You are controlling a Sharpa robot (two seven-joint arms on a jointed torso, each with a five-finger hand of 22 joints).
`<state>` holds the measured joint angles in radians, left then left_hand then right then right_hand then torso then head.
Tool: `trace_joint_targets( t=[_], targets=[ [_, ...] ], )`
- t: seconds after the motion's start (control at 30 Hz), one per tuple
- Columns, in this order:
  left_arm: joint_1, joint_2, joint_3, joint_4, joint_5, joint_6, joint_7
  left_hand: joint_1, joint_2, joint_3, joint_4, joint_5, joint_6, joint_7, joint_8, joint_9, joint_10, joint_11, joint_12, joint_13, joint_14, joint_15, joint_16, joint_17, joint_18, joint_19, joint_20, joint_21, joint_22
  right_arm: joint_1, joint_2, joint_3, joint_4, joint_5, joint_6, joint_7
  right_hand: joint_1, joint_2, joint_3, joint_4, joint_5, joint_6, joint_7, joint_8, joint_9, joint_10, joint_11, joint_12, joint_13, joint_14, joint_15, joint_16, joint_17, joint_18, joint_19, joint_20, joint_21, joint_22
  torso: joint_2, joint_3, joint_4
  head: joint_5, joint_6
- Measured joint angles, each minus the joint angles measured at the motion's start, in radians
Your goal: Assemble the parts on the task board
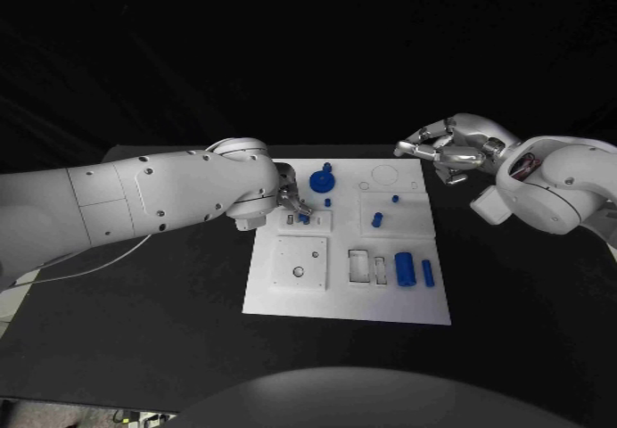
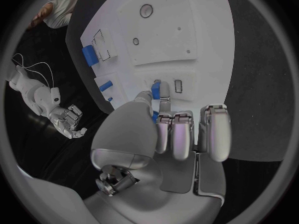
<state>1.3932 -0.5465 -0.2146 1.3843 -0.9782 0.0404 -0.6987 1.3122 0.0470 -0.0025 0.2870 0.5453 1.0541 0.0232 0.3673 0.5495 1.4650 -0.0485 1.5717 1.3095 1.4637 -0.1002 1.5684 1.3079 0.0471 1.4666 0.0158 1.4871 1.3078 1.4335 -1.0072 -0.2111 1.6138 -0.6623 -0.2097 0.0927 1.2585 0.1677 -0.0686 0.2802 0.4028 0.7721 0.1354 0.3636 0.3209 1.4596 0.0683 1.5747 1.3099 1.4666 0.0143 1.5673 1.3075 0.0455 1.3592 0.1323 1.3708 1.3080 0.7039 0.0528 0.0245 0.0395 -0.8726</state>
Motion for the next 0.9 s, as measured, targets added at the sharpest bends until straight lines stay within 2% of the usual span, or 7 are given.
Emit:
trace_joint_targets(
  t=[0.7, 0.9],
  targets=[
    [-0.002, 0.002, 0.001, -0.004, 0.003, 0.002, 0.001, -0.006, -0.006, 0.007, -0.003, -0.002, -0.004, -0.001, -0.004, 0.0, 0.0, 0.0, 0.0, -0.001, 0.0, 0.0, 0.0, 0.0, 0.0, 0.0, 0.0, -0.004, 0.0, 0.0, 0.0, 0.0, -0.002, 0.0, 0.0, 0.002, 0.0, 0.0, 0.003, 0.003, 0.0, 0.0, 0.0, 0.0, 0.0, 0.0, 0.0, 0.001, 0.0, 0.0, 0.0, 0.0, 0.0, 0.0, 0.0, 0.0, 0.0, 0.0, 0.0, 0.0001, -0.0002, 0.001, 0.0],
    [-0.005, 0.002, 0.002, -0.004, 0.004, 0.005, 0.002, -0.007, -0.007, 0.014, -0.003, -0.021, -0.008, 0.003, -0.008, 0.004, 0.0, 0.0, 0.0, -0.001, 0.0, 0.0, 0.0, 0.0, 0.0, 0.0, 0.0, -0.004, 0.0, 0.0, 0.0, 0.0, -0.002, 0.0, 0.0, 0.002, 0.004, -0.004, 0.003, 0.003, 0.0, 0.0, 0.0, 0.0, 0.0, 0.002, -0.002, -0.001, 0.0, 0.0, 0.0, 0.0, 0.0, 0.0, 0.0, 0.0, 0.0, 0.0, 0.0, 0.0003, -0.0002, 0.001, 0.0]
  ],
)
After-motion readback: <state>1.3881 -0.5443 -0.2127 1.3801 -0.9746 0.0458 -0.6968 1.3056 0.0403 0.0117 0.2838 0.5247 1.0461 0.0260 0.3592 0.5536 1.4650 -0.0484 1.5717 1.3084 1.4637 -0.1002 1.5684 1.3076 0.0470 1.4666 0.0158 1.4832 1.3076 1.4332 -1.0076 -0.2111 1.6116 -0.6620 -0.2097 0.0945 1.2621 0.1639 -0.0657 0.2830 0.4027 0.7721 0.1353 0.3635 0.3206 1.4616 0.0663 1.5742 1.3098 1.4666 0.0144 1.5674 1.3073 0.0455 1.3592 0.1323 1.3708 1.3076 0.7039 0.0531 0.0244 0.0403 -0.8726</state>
